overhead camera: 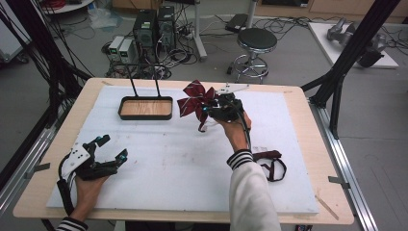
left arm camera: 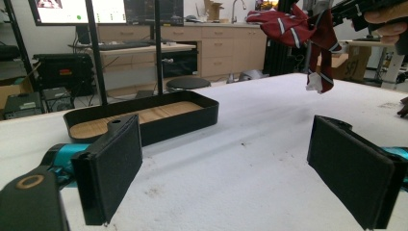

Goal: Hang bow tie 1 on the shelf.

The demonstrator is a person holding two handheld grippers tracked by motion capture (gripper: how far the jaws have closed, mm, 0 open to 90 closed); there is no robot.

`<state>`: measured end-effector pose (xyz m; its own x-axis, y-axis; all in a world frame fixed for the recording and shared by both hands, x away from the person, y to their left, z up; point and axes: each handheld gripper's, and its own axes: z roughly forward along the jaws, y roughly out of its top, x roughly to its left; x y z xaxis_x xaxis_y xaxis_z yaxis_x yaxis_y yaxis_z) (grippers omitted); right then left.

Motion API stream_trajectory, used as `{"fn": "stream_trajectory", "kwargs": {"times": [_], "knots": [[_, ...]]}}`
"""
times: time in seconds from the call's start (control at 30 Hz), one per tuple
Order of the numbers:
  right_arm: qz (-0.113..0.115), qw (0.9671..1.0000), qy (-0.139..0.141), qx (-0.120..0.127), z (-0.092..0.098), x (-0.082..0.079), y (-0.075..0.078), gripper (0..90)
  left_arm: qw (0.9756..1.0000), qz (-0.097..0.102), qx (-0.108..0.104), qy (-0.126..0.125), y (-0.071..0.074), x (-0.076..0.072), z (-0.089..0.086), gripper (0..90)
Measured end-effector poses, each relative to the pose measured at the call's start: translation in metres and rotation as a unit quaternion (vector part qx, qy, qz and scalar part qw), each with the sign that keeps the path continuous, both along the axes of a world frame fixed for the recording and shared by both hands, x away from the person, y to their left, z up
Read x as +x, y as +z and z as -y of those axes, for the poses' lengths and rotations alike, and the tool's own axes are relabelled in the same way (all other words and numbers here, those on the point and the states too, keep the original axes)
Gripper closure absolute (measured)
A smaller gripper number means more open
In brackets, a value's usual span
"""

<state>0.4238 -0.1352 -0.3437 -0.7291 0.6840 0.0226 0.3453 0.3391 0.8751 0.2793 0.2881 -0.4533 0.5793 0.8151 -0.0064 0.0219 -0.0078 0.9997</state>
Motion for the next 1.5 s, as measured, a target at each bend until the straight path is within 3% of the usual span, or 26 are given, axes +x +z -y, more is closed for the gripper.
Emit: {"fn": "stream_trajectory", "kwargs": {"times": [0.33, 0.8, 1.3, 1.5], "knots": [[0.01, 0.9997, -0.008, 0.018, -0.004, 0.001, 0.005, 66.5, 1.0, 0.0, -0.001, 0.0, 0.0, 0.0, 0.0, 12.5], [0.044, 0.9984, -0.006, 0.034, -0.028, 0.006, 0.033, 66.5, 1.0, 0.001, -0.003, 0.0, 0.0, 0.0, 0.0, 12.5], [0.057, 0.9971, -0.005, 0.049, -0.056, 0.015, 0.043, 66.5, 1.0, 0.0, -0.004, 0.001, 0.0, 0.0, 0.0, 12.5], [0.05, 0.9971, -0.001, 0.058, -0.064, 0.019, 0.044, 66.5, 1.0, 0.001, -0.004, 0.001, 0.0, 0.0, 0.0, 12.5]]}}
